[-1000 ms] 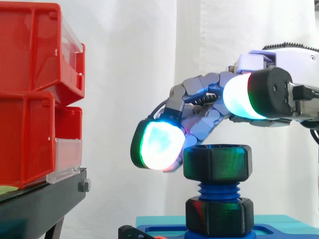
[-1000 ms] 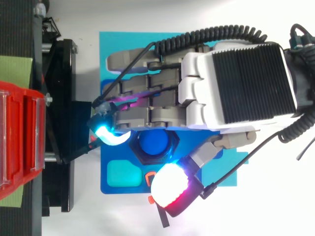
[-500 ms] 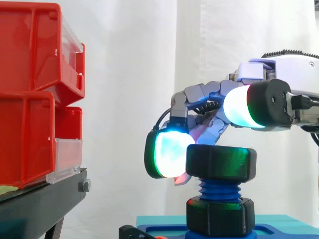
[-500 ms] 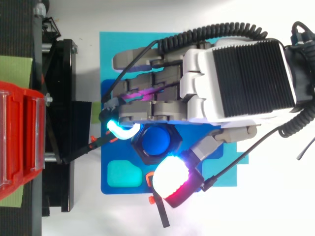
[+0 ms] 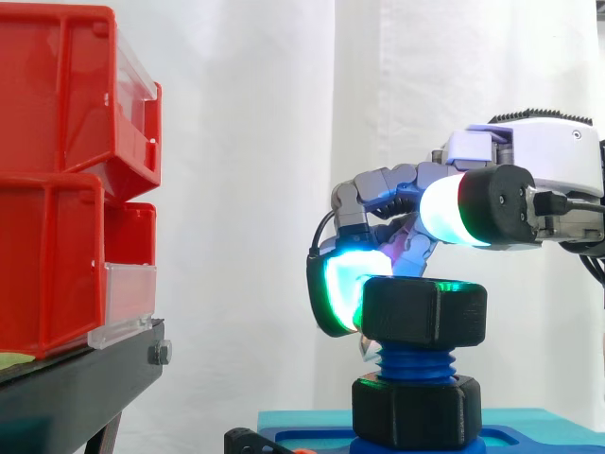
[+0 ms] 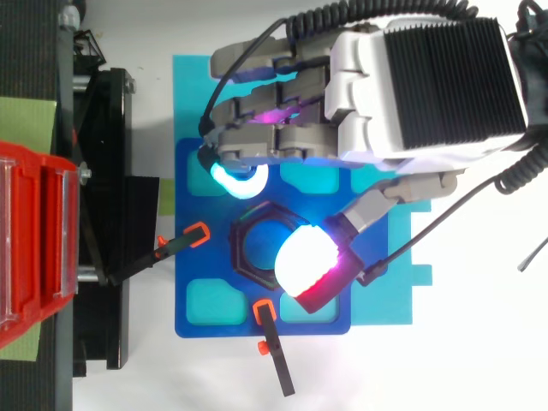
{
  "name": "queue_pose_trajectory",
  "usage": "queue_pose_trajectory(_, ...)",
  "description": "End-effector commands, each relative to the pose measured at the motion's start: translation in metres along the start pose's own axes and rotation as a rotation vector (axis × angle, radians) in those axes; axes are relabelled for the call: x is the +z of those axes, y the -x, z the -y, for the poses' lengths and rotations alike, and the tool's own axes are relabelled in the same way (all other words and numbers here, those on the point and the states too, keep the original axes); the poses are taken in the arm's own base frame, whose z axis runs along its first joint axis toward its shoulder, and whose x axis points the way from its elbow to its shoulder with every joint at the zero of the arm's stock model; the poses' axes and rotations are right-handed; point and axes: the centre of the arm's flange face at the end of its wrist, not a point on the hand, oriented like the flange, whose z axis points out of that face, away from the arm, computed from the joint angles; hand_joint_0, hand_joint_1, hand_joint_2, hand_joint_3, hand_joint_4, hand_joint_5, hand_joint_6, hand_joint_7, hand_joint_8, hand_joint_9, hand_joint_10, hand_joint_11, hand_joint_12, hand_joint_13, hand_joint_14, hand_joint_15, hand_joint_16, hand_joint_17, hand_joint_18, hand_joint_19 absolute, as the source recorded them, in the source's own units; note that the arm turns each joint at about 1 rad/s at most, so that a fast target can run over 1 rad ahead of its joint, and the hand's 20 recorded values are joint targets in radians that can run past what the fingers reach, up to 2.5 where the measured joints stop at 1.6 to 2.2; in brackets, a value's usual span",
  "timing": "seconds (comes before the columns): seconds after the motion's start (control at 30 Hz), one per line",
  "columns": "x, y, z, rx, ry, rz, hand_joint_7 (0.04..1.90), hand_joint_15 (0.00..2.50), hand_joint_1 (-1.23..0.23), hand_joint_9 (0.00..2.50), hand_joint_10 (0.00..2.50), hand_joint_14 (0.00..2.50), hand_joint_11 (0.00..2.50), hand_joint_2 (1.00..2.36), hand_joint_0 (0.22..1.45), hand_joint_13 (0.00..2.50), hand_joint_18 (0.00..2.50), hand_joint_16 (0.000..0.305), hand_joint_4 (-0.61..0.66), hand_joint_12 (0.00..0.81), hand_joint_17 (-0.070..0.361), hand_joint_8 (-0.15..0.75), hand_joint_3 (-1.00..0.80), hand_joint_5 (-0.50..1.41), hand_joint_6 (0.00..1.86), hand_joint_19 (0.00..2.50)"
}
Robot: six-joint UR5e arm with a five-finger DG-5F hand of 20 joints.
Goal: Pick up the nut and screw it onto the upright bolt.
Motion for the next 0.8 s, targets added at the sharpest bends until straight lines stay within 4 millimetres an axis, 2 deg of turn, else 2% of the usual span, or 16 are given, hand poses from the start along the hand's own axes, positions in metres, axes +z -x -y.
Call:
queue_pose_trajectory(0.0, -0.003, 0.002, 0.006, -0.002, 0.007, -0.002, 1.57, 0.0, -0.24, 1.06, 0.0, 0.0, 0.0, 1.0, 0.55, 0.8, 0.41, 0.0, 0.12, 0.102, 0.001, 0.231, -0.5, 0.01, 0.5, 0.0)
queue_pose_trajectory(0.13, -0.01, 0.005, 0.019, -0.005, 0.018, -0.005, 1.58, 0.0, -0.24, 1.07, 0.0, 0.0, 0.0, 1.0, 0.55, 0.82, 0.42, 0.0, 0.12, 0.103, 0.001, 0.234, -0.5, 0.01, 0.5, 0.0)
queue_pose_trajectory(0.2, -0.013, 0.007, 0.025, -0.006, 0.016, -0.006, 1.41, 0.0, -0.24, 1.05, 0.0, 0.0, 0.0, 1.0, 0.55, 0.82, 0.43, 0.001, 0.18, 0.113, 0.001, 0.238, -0.5, -0.01, 0.5, 0.0)
queue_pose_trajectory(0.27, -0.013, 0.007, 0.026, -0.007, 0.016, -0.005, 1.13, 0.0, -0.23, 1.02, 0.0, 0.0, 0.0, 1.0, 0.55, 0.81, 0.42, 0.002, 0.24, 0.117, 0.004, 0.228, -0.5, -0.03, 0.5, 0.0)
queue_pose_trajectory(0.3, -0.015, 0.008, 0.031, -0.006, 0.017, -0.004, 1.07, 0.0, -0.23, 1.02, 0.0, 0.0, 0.0, 1.0, 0.55, 0.81, 0.42, 0.002, 0.24, 0.12, 0.005, 0.227, -0.5, -0.04, 0.5, 0.0)
queue_pose_trajectory(0.37, -0.016, 0.009, 0.032, -0.007, 0.018, -0.003, 0.85, 0.0, -0.23, 0.99, 0.0, 0.0, 0.0, 1.0, 0.54, 0.79, 0.41, 0.004, 0.2, 0.127, 0.009, 0.218, -0.5, -0.06, 0.5, 0.0)
queue_pose_trajectory(0.5, -0.014, 0.011, 0.033, -0.014, 0.028, 0.018, 0.71, 0.0, -0.23, 0.96, 0.0, 0.0, 0.0, 1.0, 0.53, 0.76, 0.39, 0.007, 0.17, 0.131, 0.016, 0.204, -0.5, -0.08, 0.5, 0.0)
queue_pose_trajectory(0.7, -0.005, 0.015, 0.024, -0.018, 0.054, 0.07, 0.65, 0.0, -0.21, 0.89, 0.0, 0.0, 0.0, 1.0, 0.52, 0.69, 0.36, 0.012, 0.17, 0.145, 0.026, 0.192, -0.5, -0.09, 0.5, 0.0)
queue_pose_trajectory(0.77, -0.003, 0.015, 0.02, -0.018, 0.057, 0.075, 0.63, 0.0, -0.2, 0.82, 0.0, 0.0, 0.0, 1.0, 0.51, 0.6, 0.29, 0.016, 0.16, 0.156, 0.036, 0.178, -0.5, -0.1, 0.5, 0.0)
